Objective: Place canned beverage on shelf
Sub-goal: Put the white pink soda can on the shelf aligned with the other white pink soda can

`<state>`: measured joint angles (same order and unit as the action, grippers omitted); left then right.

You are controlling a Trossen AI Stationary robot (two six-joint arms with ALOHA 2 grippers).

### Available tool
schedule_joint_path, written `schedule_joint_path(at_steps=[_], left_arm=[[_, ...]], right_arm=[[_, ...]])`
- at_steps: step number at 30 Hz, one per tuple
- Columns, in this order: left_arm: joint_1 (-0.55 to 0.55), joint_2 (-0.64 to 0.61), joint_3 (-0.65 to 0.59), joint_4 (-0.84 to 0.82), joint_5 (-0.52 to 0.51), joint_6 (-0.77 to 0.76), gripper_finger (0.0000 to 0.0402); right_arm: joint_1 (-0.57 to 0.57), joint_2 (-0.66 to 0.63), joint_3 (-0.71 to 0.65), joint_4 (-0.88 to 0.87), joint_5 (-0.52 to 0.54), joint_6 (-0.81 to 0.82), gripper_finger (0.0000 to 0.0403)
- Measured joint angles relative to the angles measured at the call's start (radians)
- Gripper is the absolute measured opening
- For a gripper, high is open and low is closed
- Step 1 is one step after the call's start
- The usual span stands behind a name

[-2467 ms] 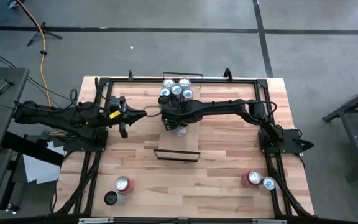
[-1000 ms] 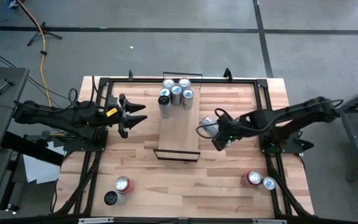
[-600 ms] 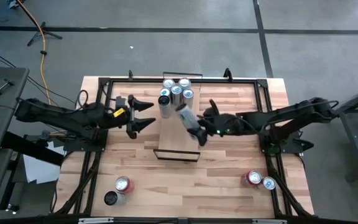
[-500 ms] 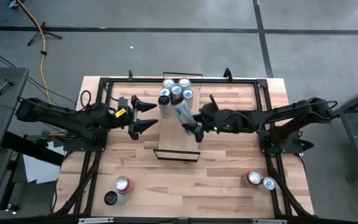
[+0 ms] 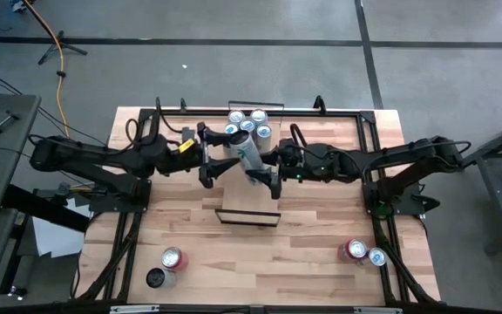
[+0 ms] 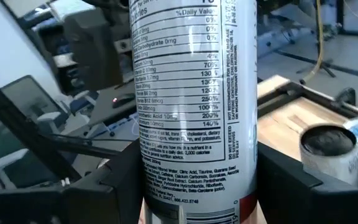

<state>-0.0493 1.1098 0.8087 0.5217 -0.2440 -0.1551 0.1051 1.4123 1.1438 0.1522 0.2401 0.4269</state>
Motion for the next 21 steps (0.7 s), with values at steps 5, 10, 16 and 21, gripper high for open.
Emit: schedule_joint_path(at_steps=[5,10,16,21], left_arm=[[0.022,0.028,0.028,0.002,0.104,-0.047,0.0327],[0.025,0.07,0.062,-0.001,0.154,-0.019,0.0327],[0.025,0.117,0.099,-0.001,0.154,0.004,0.0309],[0.025,0.12,0.106,-0.006,0.157,0.033,0.0219]], right_arm=[[0.0,0.002,0.009,0.02,-0.023,-0.046,0.0227],[0.0,0.01,0.009,0.017,-0.092,-0.073,0.0227],[0.0,0.01,0.009,0.019,-0.099,-0.092,0.0227],[0.0,0.01,0.009,0.016,-0.098,-0.102,0.0227]])
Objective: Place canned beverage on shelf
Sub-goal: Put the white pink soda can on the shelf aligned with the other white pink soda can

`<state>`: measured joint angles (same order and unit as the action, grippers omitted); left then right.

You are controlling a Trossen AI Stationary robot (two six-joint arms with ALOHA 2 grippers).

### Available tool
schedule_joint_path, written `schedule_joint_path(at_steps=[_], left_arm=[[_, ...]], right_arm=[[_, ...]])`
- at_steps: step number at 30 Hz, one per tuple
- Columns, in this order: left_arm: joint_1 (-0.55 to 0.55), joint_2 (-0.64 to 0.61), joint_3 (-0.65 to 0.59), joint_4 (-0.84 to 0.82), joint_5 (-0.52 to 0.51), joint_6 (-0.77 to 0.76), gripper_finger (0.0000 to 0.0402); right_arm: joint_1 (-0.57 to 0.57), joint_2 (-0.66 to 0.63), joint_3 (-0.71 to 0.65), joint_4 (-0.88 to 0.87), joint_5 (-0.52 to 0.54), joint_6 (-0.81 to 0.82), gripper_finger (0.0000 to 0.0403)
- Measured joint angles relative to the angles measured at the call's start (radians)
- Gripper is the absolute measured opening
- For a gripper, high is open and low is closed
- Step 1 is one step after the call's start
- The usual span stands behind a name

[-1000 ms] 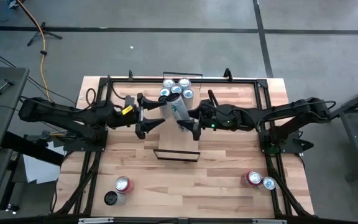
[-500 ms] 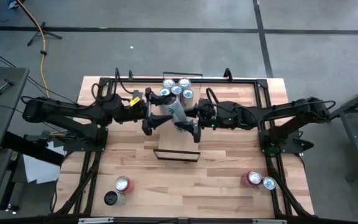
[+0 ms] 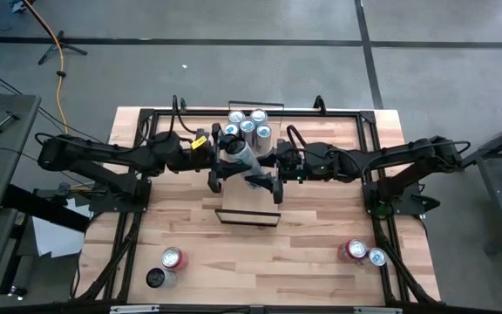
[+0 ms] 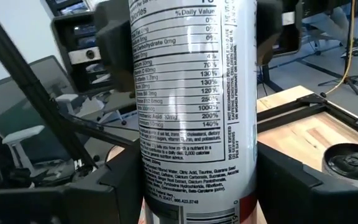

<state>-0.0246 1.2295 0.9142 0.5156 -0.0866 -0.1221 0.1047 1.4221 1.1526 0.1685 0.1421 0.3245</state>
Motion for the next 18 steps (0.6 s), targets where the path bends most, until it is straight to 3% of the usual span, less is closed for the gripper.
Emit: schedule_joint_path(at_steps=[2,4,10,12,18], left_arm=[[-0.001,-0.001,0.0,-0.003,-0.001,0.008,0.018],[-0.002,-0.006,0.0,-0.01,-0.008,0.019,0.0179],[0.006,-0.052,-0.001,-0.162,-0.057,0.088,0.0179],[0.007,-0.081,-0.001,-0.252,-0.106,0.106,0.0179],[0.006,-0.107,0.0,-0.502,-0.213,0.139,0.0179]], right_arm=[[0.001,-0.001,0.0,-0.009,0.0,-0.003,0.0227],[0.0,-0.001,0.0,-0.013,-0.006,-0.009,0.023],[-0.004,-0.023,-0.001,-0.116,-0.019,-0.022,0.036],[-0.013,-0.048,0.0,-0.173,-0.023,0.006,0.0385],[-0.03,-0.098,0.008,-0.298,-0.028,0.037,0.0386]])
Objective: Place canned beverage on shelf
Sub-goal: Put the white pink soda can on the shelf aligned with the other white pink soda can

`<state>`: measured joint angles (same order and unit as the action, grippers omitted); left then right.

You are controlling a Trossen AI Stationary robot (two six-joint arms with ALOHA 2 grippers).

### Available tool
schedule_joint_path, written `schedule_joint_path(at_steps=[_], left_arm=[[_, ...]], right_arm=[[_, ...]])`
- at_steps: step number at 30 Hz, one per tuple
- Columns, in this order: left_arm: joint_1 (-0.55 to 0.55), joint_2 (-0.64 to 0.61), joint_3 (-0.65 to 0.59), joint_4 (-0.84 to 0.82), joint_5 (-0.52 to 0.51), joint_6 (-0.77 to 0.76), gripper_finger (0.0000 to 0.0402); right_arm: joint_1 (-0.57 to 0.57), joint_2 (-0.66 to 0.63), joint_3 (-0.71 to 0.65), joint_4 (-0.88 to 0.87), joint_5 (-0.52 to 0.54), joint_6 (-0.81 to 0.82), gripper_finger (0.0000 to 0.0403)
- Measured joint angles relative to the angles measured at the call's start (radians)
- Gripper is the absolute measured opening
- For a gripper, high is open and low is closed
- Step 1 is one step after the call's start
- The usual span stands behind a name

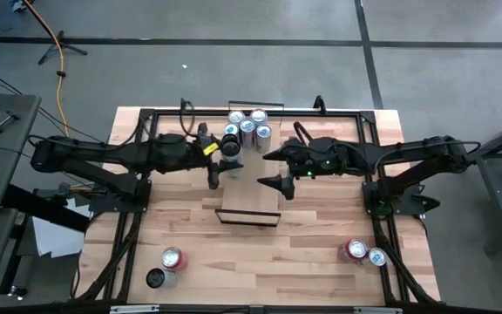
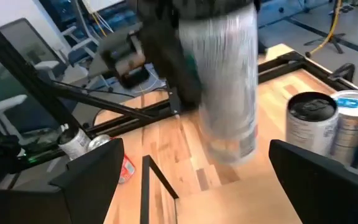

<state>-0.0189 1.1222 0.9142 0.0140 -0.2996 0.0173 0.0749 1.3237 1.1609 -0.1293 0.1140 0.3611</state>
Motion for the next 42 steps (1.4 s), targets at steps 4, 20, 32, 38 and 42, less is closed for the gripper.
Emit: schedule_joint_path(at_steps=[4,20,32,38,42], left_arm=[[0.001,0.045,-0.001,-0.051,-0.001,-0.007,0.0179],[-0.001,0.212,0.001,0.112,0.011,0.018,0.0179],[-0.002,0.223,0.001,0.148,0.046,0.066,0.0179],[-0.002,0.223,0.001,0.147,0.047,0.066,0.0179],[-0.002,0.223,0.001,0.146,0.047,0.066,0.0179]], right_arm=[[-0.016,0.009,0.057,-0.056,-0.022,-0.004,0.0386],[-0.082,0.18,0.398,-0.457,-0.021,-0.202,0.0387],[-0.128,0.276,0.442,-0.49,-0.137,-0.213,0.0387],[-0.128,0.308,0.442,-0.488,-0.153,-0.241,0.0387],[-0.128,0.314,0.442,-0.485,-0.153,-0.238,0.0385]])
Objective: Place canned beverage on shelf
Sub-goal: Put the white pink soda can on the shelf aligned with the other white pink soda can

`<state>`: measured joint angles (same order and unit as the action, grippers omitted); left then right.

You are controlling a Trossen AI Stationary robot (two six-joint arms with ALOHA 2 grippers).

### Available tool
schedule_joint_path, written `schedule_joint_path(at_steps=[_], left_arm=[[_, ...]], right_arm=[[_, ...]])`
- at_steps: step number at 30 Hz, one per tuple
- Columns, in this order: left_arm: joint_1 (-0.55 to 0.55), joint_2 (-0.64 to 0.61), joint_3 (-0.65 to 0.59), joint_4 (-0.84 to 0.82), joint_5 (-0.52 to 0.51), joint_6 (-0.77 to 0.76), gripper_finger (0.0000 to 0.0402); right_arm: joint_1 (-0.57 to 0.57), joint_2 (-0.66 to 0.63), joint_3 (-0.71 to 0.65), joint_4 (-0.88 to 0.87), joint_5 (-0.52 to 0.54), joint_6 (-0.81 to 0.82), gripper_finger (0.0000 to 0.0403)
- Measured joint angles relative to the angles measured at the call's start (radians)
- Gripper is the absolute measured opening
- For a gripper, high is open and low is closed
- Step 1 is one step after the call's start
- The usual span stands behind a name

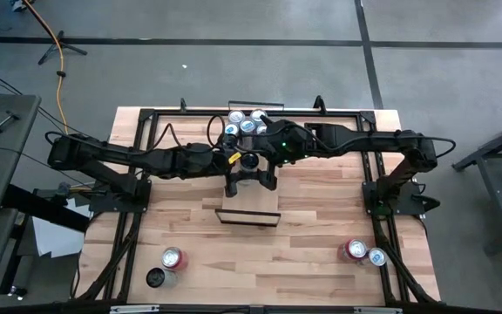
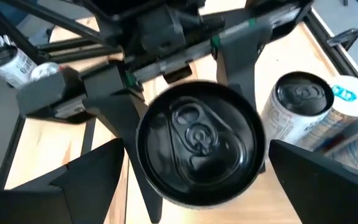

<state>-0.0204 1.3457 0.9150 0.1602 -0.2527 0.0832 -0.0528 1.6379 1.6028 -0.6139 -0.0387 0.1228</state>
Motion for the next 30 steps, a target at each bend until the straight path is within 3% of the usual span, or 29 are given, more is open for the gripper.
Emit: schedule_joint_path(at_steps=[8,19,26,30], left_arm=[[0.0,0.0,0.0,-0.004,0.0,0.0,0.0179],[0.0,0.0,0.0,-0.004,-0.001,-0.002,0.0179],[0.0,0.0,0.0,0.004,0.0,-0.004,0.0265],[0.001,-0.001,0.0,0.007,-0.001,-0.032,0.0286]], right_arm=[[0.0,0.0,0.0,0.02,0.0,-0.001,0.0347],[0.0,-0.001,0.0,0.019,0.001,-0.019,0.0236],[0.0,-0.001,0.0,0.02,0.01,-0.019,0.0236],[0.0,-0.001,-0.003,0.011,0.01,-0.016,0.0236]])
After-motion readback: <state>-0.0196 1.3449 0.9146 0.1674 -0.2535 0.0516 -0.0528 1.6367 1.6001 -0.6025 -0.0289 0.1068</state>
